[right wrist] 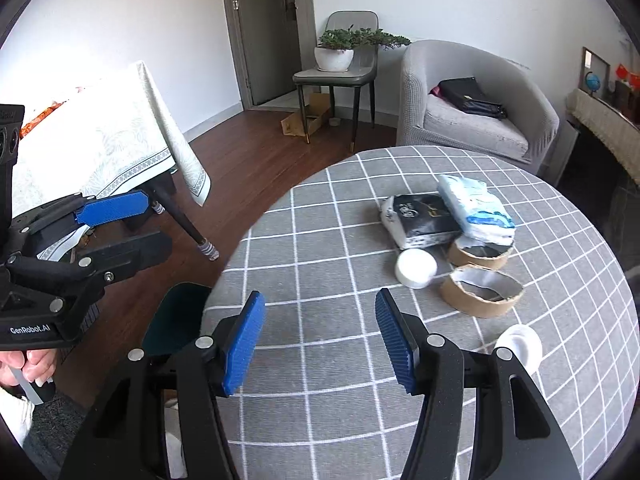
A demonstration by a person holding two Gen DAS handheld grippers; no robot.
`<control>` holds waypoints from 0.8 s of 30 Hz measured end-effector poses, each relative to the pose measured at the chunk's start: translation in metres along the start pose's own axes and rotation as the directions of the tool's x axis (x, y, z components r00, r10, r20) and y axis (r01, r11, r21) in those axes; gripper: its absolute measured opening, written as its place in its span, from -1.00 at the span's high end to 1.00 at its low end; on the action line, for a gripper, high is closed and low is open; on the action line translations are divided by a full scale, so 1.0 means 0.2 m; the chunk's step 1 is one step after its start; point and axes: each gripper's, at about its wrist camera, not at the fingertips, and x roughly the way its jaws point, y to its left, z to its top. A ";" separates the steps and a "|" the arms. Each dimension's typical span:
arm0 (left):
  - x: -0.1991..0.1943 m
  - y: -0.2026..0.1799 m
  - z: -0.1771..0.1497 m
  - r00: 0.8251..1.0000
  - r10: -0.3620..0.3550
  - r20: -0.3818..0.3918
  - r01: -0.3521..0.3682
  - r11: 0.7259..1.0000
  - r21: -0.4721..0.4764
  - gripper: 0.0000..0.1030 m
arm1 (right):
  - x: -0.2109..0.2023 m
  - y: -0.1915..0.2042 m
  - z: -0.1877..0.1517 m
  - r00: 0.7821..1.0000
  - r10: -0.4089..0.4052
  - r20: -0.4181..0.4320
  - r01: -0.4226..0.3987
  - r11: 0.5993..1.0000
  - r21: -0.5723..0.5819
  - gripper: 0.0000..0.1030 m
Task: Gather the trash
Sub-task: 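Move both tools back over the table toward the white lid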
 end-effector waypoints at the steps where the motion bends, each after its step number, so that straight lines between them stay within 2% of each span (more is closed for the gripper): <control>1: 0.02 -0.02 0.00 1.000 -0.003 -0.003 0.003 1.000 0.004 -0.37 | -0.01 -0.03 0.00 1.000 -0.008 0.002 0.008 1.000 0.004 -0.13; 13: 0.25 -0.27 0.10 0.998 -0.052 -0.036 0.053 0.998 0.043 -0.33 | -0.11 -0.36 -0.07 0.994 -0.105 0.008 0.105 0.994 0.031 -0.13; 16: 0.32 -0.33 0.11 0.996 -0.063 -0.057 0.066 0.996 0.052 -0.15 | -0.12 -0.44 -0.10 0.993 -0.119 -0.003 0.119 0.992 0.044 -0.13; 24: 0.51 -0.43 0.11 0.990 -0.074 -0.123 0.084 0.993 0.083 -0.05 | -0.09 -0.57 -0.15 0.989 -0.132 -0.061 0.134 0.990 0.036 -0.14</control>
